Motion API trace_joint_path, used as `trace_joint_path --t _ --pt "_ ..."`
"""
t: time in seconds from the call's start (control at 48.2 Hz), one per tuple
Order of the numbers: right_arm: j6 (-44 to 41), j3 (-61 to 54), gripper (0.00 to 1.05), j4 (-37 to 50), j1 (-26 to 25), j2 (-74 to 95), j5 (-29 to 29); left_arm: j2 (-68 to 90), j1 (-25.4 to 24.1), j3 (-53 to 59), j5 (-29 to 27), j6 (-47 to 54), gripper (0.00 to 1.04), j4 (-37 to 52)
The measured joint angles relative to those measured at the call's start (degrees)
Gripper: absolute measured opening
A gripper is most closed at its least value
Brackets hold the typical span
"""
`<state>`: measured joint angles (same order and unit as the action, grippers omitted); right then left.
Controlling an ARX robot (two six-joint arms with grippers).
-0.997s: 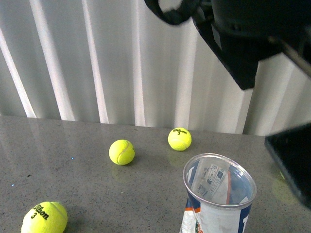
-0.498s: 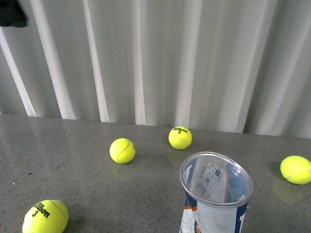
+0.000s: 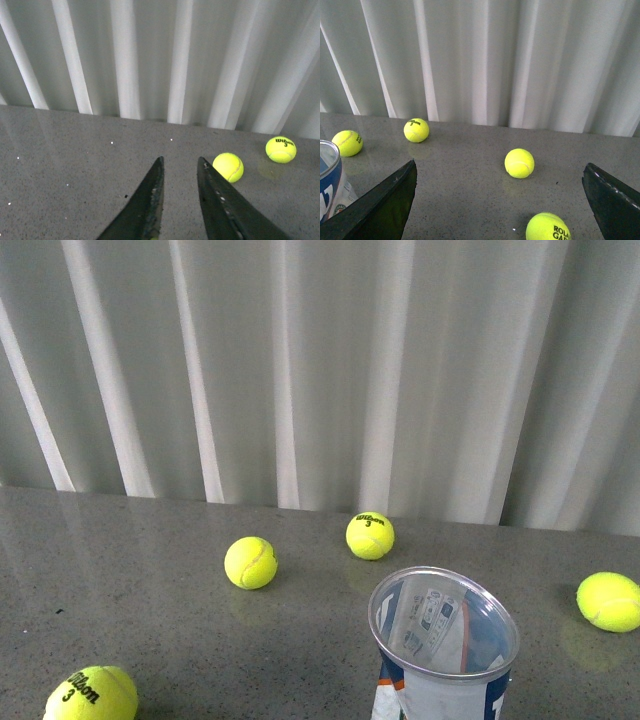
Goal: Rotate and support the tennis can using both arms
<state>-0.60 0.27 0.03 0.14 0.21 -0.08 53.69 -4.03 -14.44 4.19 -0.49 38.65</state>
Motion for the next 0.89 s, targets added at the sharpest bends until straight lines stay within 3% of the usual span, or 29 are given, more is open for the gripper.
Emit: trace_joint_path --t 0.125,0.893 --pt "0.00 0.00 0.98 0.00 0.00 0.00 0.00 -3.15 3.06 2.84 -4.11 0.00 0.04 -0.09" --pt "-0.02 0.00 0.98 0.00 0.00 0.00 -0.02 -23.69 3.96 12.98 -4.20 0.20 0.04 -10.19"
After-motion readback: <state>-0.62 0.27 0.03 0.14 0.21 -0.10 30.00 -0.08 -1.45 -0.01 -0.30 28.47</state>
